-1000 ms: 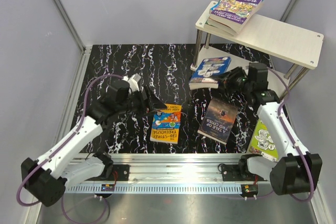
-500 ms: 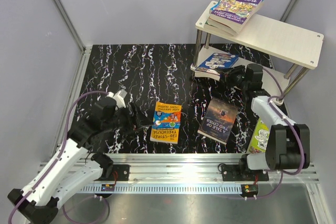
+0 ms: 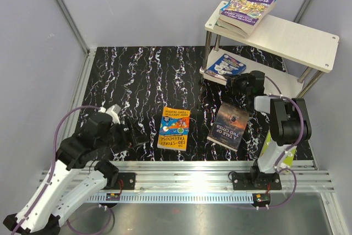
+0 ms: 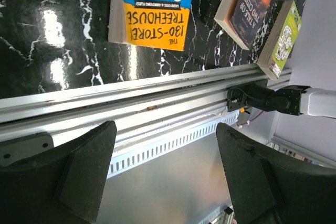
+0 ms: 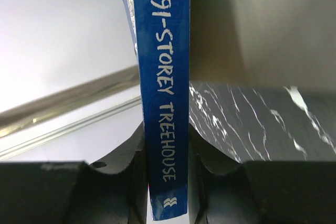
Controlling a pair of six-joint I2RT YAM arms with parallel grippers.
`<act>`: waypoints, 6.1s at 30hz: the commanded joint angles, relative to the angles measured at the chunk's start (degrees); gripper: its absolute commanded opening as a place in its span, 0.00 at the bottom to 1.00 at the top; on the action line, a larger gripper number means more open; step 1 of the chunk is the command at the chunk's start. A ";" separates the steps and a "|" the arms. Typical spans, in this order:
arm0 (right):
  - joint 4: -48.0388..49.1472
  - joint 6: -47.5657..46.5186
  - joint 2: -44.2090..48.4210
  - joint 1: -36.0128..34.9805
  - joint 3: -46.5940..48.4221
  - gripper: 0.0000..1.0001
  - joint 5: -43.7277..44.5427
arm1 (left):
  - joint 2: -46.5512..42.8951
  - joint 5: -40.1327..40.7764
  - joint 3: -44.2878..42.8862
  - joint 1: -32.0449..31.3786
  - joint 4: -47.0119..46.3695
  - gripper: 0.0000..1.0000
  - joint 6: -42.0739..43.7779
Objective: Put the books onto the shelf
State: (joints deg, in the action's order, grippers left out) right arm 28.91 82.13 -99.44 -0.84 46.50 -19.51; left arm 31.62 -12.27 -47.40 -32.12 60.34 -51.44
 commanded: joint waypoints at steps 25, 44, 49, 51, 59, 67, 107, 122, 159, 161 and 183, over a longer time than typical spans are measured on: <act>-21.60 -17.16 -6.30 0.49 18.19 0.98 -7.74 | 2.57 2.17 -0.24 0.13 -3.82 0.83 0.90; -41.39 -28.60 6.96 1.46 11.37 1.00 -14.94 | 7.30 0.41 6.43 0.21 -12.78 0.83 1.34; -39.99 -30.19 12.33 -13.63 2.30 1.00 -15.04 | 13.63 -1.26 10.21 0.13 -21.74 0.83 2.39; -36.83 -27.22 14.26 -21.69 -0.26 1.00 -12.93 | 17.92 -1.09 11.01 0.13 -25.78 0.83 3.01; -30.83 -22.09 11.20 -27.72 -9.50 1.00 -11.87 | 39.47 -1.00 9.87 0.13 -38.08 0.82 8.11; -36.02 -24.12 13.74 -28.07 -12.12 1.00 -10.55 | 55.91 -5.03 6.88 0.04 -46.97 0.76 9.70; -46.75 -28.70 26.49 -27.81 -7.65 1.00 -5.71 | 38.87 -22.53 10.47 1.18 -68.05 0.00 -12.36; -39.20 -20.43 33.26 -27.81 -6.16 0.56 -11.86 | 38.96 -22.80 20.33 1.09 -88.90 0.00 -28.27; -13.63 -8.39 17.62 6.99 7.29 0.00 -17.06 | 19.54 -12.60 4.86 1.09 -33.98 0.80 0.20; -11.52 -7.60 15.33 7.17 7.20 0.00 -15.65 | 18.75 -12.43 4.86 1.18 -33.01 0.79 0.81; -9.57 -8.74 -7.17 7.52 17.39 0.00 -11.87 | 10.31 -10.14 8.37 2.15 -20.79 0.79 3.54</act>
State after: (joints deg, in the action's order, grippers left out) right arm 18.11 74.22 -105.30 6.44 60.86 -31.97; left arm 42.94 -22.98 -39.70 -30.26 38.68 -48.90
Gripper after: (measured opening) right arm 0.313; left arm 0.787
